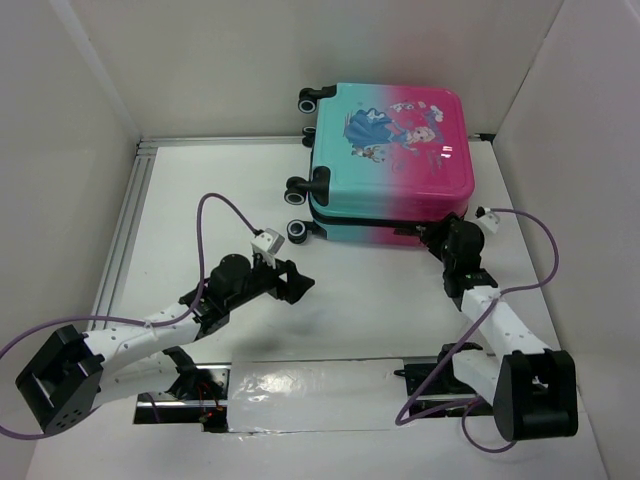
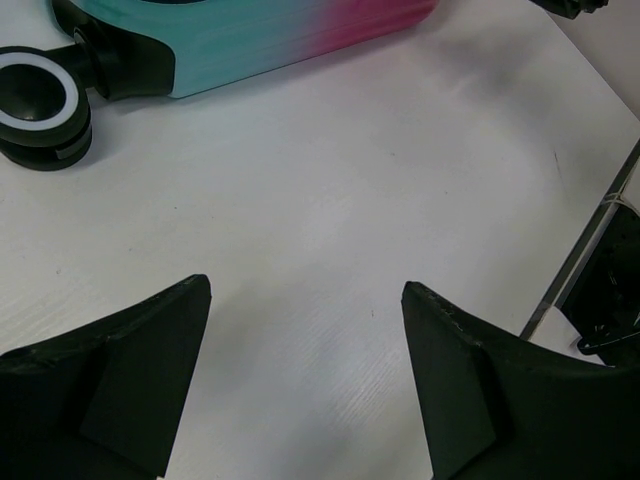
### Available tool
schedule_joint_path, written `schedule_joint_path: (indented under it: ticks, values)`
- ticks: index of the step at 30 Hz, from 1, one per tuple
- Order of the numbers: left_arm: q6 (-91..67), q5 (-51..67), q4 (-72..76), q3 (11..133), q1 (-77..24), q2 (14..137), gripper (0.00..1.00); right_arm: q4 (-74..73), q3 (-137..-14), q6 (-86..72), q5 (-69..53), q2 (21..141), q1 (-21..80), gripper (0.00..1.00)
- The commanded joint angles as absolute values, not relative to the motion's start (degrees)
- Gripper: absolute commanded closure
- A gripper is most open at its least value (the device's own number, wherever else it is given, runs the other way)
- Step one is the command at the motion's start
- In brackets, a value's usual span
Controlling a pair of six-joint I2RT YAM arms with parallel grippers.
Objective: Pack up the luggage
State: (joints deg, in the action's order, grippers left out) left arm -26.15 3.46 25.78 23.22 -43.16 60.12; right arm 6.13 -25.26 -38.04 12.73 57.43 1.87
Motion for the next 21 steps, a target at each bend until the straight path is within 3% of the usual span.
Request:
schedule_joint_path:
  ticks: [1, 4, 8, 14, 21]
  values:
    - [-27.2, 4.6, 29.5, 22.9, -42.7, 60.1, 0.1, 10.1, -24.0, -37.1, 13.2, 62.3, 1.9, 0.42]
    - [-27.2, 4.6, 29.5, 22.3, -42.2, 60.1, 0.1, 8.0, -23.4, -37.6, 13.7, 63.7, 1.9, 0.45]
    - [-27.7, 5.1, 28.9, 22.3, -41.7, 59.0, 0.1, 1.5, -24.2, -37.6, 14.6, 55.8, 3.4, 0.45]
    - [-27.7, 5.1, 29.4, 21.8, -41.1, 59.0, 0.1, -14.6, -28.6, -36.2, 22.5, 43.7, 5.4, 0.58]
    - [-28.2, 7.5, 30.7, 21.8, -40.6, 60.6, 0.1, -11.3, -28.0, -35.1, 18.7, 43.1, 5.4, 0.39]
